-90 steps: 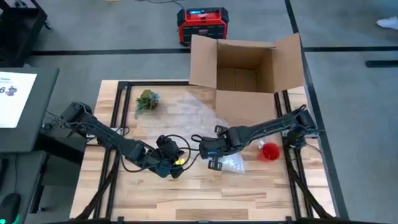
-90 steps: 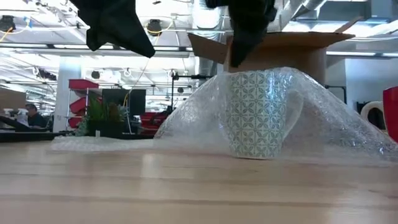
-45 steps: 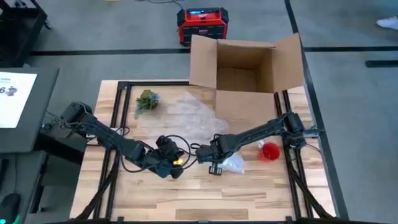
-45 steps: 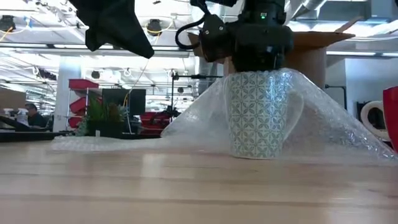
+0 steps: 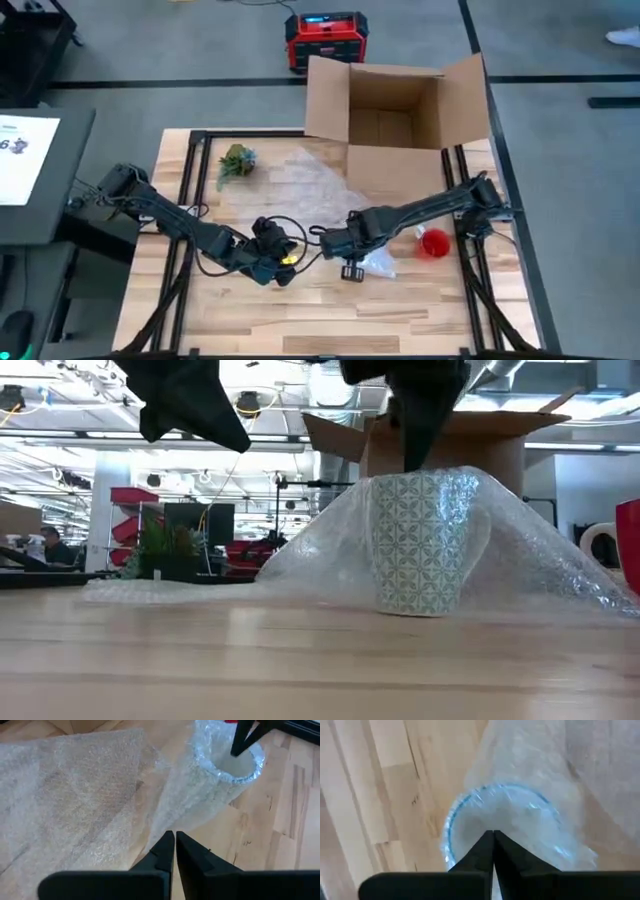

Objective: Wrap mug
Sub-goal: Wrap the blue patterned mug with the transparent bubble wrap

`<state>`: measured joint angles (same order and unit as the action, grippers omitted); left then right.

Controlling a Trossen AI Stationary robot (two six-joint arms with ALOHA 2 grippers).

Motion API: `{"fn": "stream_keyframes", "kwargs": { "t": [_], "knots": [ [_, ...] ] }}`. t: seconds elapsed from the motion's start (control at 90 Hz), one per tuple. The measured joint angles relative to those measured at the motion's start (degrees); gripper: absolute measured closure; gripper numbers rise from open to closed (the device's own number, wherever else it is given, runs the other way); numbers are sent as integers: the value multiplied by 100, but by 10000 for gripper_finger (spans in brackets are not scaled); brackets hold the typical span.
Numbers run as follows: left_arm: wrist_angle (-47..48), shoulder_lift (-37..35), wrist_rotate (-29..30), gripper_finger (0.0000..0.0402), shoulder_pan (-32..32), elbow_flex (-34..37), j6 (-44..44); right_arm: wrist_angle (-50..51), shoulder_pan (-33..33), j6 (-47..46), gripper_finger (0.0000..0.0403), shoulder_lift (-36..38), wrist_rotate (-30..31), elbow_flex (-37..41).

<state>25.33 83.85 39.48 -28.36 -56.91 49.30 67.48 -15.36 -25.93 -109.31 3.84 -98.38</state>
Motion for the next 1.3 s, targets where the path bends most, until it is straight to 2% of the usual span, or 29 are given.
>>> {"fn": "stream_keyframes", "kwargs": {
  "t": [0.156,0.311,0.567,0.756,0.956,1.2,1.3],
  "knots": [
    [9,0,-3,402,0,-2,0,291,-83,-309,403,30,56,79],
    [8,0,-23,402,0,-2,0,-52,-65,-458,403,30,56,601],
    [-3,0,-22,402,0,-2,0,-1299,108,-468,403,42,-260,1535],
    [-80,0,-22,402,0,-2,-55,-1892,215,-462,403,56,-422,1896],
    [-80,0,-26,402,-2,-2,-63,-1689,234,-357,403,19,-420,1684],
    [-80,0,-26,402,-2,-2,-63,-393,232,-312,403,17,-345,620],
    [-80,0,-28,402,-2,-2,-63,-88,159,-296,403,18,3,235]
  ]
}}
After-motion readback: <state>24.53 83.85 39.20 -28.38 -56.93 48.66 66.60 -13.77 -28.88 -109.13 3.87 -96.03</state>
